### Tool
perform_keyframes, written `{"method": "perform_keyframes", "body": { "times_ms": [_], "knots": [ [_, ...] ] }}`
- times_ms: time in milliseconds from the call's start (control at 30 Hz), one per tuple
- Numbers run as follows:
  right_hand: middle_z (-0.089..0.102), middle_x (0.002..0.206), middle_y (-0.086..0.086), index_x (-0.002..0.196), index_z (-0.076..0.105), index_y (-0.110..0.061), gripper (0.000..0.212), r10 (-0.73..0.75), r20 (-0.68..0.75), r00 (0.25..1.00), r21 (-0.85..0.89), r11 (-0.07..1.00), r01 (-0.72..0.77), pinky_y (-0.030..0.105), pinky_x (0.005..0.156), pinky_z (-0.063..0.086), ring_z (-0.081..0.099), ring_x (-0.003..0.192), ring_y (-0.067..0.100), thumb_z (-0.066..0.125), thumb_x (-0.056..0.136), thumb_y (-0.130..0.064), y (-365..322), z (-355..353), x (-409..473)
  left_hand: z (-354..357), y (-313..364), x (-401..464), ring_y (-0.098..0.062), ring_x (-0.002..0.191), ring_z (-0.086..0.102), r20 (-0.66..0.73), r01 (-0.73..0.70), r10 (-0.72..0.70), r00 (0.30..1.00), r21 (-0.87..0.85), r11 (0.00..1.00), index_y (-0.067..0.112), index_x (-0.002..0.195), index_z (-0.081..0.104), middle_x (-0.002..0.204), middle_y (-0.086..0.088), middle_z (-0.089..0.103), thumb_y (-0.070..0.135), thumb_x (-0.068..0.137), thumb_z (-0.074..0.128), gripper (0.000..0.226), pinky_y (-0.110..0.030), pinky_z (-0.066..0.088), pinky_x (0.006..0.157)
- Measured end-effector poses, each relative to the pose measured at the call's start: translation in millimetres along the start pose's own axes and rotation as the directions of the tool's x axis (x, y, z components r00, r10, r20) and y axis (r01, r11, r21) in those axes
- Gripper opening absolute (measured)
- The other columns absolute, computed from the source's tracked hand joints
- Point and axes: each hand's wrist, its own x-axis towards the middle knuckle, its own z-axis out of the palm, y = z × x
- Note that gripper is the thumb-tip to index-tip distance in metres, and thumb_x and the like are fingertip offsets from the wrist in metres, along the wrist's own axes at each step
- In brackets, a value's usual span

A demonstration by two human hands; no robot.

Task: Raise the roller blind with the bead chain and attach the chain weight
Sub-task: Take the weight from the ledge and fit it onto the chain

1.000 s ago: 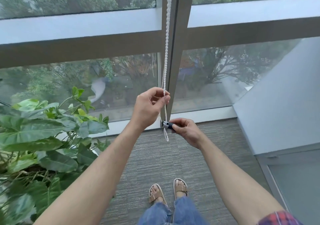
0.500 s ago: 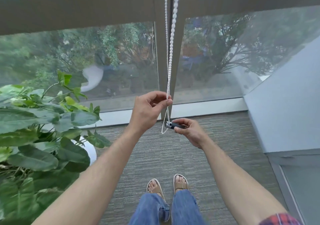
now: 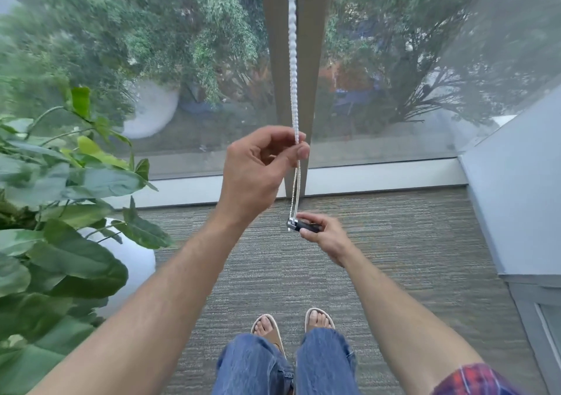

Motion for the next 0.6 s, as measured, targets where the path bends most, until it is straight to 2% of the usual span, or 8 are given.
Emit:
{"method": "perform_keyframes", "body": {
  "times_ms": [100, 233, 333, 433, 600],
  "knots": [
    [0.067, 0.108, -0.009, 0.088, 0.076, -0.044, 0.053, 0.008, -0.03, 1.0, -0.029, 1.0, -0.009, 0.02, 0.075, 0.056, 0.064, 0.101, 0.011, 0.07, 0.081, 0.009, 20.0, -0.5, 15.9, 6.8, -25.0, -6.3, -0.024, 0.075, 0.072, -0.019, 0.018, -0.018, 1.0, -0.022, 1.0, 0.029, 0.092, 0.076, 0.081, 0.002, 0.076, 0.02, 0.081, 0.078, 0.014, -0.051, 0.061, 0.075],
    [0.068, 0.107, -0.004, 0.095, 0.071, -0.036, 0.042, 0.0, -0.039, 0.999, -0.137, 0.991, -0.005, 0.012, 0.067, 0.053, 0.064, 0.098, 0.008, 0.073, 0.082, 0.004, 42.2, -1.1, 37.2, 10.7, -48.4, -9.1, -0.018, 0.076, 0.073, -0.018, 0.023, -0.023, 1.0, -0.023, 0.999, 0.027, 0.092, 0.075, 0.081, 0.005, 0.077, 0.016, 0.082, 0.077, 0.016, -0.042, 0.061, 0.075],
    [0.068, 0.111, 0.006, 0.095, 0.066, -0.035, 0.038, 0.004, -0.076, 0.997, -0.193, 0.981, -0.019, 0.023, 0.081, 0.055, 0.064, 0.102, 0.016, 0.074, 0.082, 0.0, 58.1, -0.7, 54.5, 6.5, -63.6, -10.2, -0.019, 0.076, 0.073, -0.032, 0.011, -0.012, 0.999, -0.03, 0.999, 0.024, 0.093, 0.075, 0.082, 0.003, 0.077, 0.012, 0.082, 0.077, 0.016, -0.038, 0.061, 0.075],
    [0.065, 0.109, 0.002, 0.099, 0.06, -0.027, 0.031, 0.007, -0.106, 0.994, -0.304, 0.952, -0.04, 0.038, 0.094, 0.054, 0.063, 0.104, 0.021, 0.074, 0.083, -0.005, 71.7, 1.1, 69.4, 5.0, -77.3, -15.4, -0.021, 0.074, 0.072, -0.066, 0.013, -0.016, 0.998, -0.05, 0.999, 0.024, 0.091, 0.075, 0.081, 0.003, 0.076, 0.011, 0.081, 0.077, 0.016, -0.04, 0.061, 0.073],
    [0.064, 0.115, 0.003, 0.103, 0.051, -0.025, 0.032, -0.005, -0.188, 0.982, -0.412, 0.908, -0.075, 0.039, 0.095, 0.052, 0.063, 0.106, 0.023, 0.072, 0.086, -0.008, 85.8, 13.1, 90.7, 6.2, -101.6, -25.5, -0.025, 0.074, 0.072, -0.099, 0.022, -0.027, 0.995, -0.051, 0.998, 0.026, 0.089, 0.075, 0.08, 0.004, 0.076, 0.011, 0.081, 0.078, 0.017, -0.049, 0.06, 0.074]
  ]
}}
